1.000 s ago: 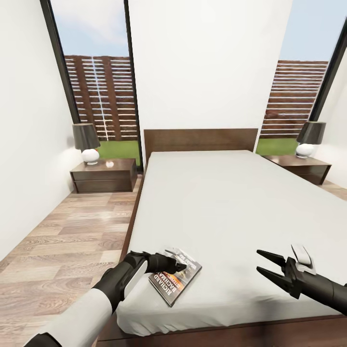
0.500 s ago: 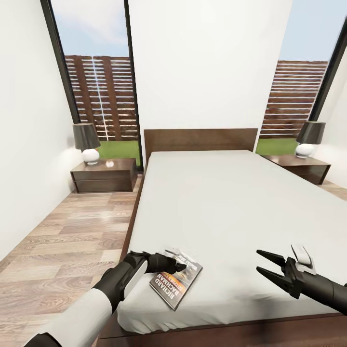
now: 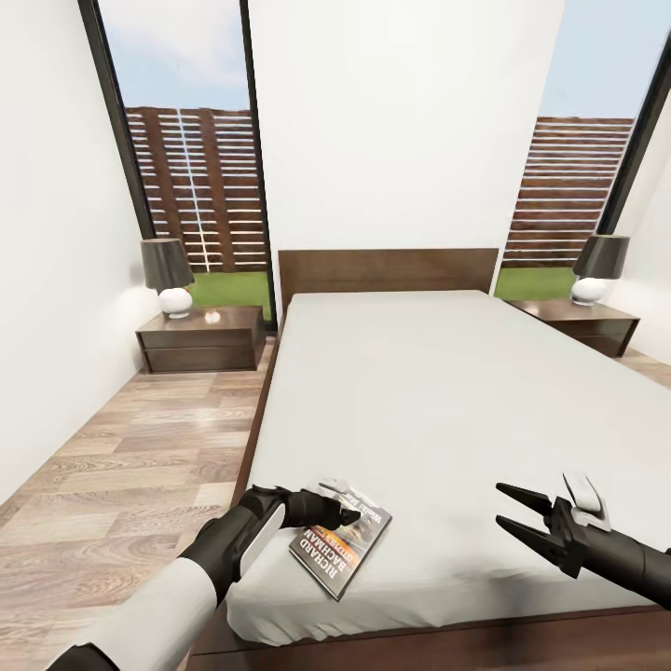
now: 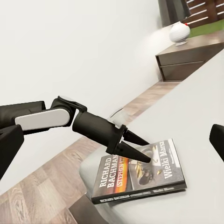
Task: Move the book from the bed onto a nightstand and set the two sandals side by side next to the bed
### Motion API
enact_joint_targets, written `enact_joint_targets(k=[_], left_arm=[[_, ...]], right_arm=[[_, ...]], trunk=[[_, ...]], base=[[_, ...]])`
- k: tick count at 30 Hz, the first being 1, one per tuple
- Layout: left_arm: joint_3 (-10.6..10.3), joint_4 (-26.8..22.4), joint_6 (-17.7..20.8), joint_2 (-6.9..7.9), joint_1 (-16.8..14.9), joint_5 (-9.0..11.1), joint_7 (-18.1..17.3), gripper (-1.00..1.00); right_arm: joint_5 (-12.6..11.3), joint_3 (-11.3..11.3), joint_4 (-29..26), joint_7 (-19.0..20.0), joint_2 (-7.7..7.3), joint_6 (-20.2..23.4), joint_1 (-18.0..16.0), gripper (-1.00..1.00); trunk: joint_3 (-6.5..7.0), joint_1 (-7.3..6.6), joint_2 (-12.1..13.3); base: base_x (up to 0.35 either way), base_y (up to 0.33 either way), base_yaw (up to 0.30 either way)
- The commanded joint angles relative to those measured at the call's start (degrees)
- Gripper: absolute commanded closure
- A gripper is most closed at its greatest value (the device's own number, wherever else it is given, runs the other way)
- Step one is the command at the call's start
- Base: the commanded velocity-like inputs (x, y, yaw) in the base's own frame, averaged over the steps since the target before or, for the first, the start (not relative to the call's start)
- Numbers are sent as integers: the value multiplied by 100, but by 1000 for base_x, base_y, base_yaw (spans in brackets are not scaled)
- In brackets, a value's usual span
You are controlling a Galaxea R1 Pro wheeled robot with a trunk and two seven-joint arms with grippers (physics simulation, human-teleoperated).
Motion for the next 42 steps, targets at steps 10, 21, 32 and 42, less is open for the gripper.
enact_joint_targets(k=[10, 21, 32, 42], left_arm=[[-14, 48, 77, 1, 0, 18, 21, -100], [-14, 46, 77, 1, 0, 18, 21, -100], [-14, 46, 77, 0, 0, 18, 21, -100], [-14, 47, 77, 0, 0, 18, 21, -100]], right_arm=[[-13, -2, 0, 15, -1, 60, -3, -100], [-13, -2, 0, 15, -1, 60, -3, -100], [-13, -2, 0, 15, -1, 60, -3, -100], [-13, -2, 0, 15, -1, 60, -3, -100]], trunk=[[-7, 0, -2], [-7, 0, -2], [-7, 0, -2], [-7, 0, -2]], base=[[-8, 0, 0], [-7, 0, 0], [-16, 0, 0], [-15, 0, 0]])
